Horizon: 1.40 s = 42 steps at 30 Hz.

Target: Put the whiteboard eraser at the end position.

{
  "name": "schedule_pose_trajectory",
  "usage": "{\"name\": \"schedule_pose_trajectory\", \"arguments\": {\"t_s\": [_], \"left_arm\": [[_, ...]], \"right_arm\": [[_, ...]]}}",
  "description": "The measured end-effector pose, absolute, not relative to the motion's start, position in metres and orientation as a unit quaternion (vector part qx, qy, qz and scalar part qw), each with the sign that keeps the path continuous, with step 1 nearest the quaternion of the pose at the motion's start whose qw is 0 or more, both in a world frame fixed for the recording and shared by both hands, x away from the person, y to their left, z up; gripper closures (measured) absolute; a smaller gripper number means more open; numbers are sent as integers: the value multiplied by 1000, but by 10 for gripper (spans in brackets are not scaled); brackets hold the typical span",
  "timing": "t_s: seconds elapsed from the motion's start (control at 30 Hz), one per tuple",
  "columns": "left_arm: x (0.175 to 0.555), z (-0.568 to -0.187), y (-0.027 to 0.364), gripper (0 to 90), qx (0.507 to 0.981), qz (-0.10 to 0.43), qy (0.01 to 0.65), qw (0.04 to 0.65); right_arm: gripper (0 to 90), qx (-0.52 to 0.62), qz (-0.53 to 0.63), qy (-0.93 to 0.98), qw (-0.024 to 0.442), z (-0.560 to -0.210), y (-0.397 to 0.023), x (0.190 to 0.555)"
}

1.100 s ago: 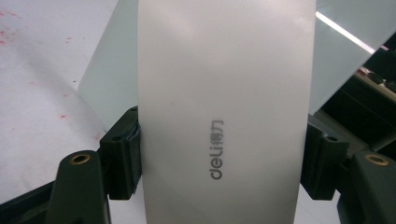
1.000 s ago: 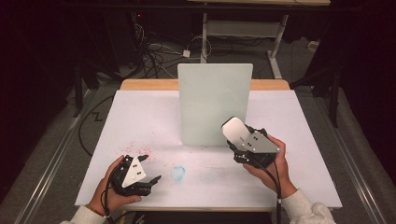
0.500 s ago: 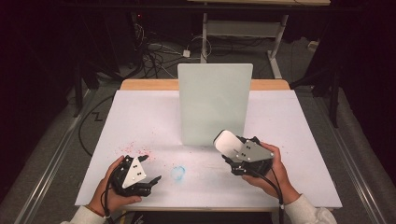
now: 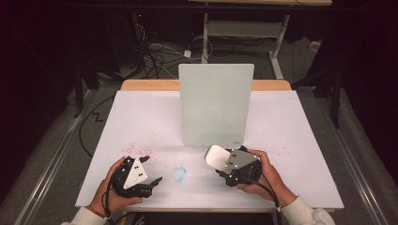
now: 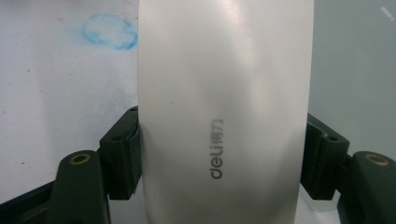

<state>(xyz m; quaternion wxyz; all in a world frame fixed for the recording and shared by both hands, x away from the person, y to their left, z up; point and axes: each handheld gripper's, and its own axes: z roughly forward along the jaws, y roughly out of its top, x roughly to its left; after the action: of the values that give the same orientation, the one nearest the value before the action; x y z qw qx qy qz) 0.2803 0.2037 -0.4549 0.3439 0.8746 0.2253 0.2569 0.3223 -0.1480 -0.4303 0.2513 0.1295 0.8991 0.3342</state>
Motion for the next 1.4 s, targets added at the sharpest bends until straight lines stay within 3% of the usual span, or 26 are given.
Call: {"name": "schedule_pose_trajectory", "arguments": {"t_s": [0.5,0.87,1.4], "left_arm": [[281,-456,203,206,877,253,224,342],[281,-456,203,206,876,256,222,343],[281,-456,202,204,876,256,223,343]], "right_arm": [[305,70,267,946,173,-451,-122,332],[297,84,311,932,166,-450,-124,332],[284,141,387,873,260,-416,-150,331]]}}
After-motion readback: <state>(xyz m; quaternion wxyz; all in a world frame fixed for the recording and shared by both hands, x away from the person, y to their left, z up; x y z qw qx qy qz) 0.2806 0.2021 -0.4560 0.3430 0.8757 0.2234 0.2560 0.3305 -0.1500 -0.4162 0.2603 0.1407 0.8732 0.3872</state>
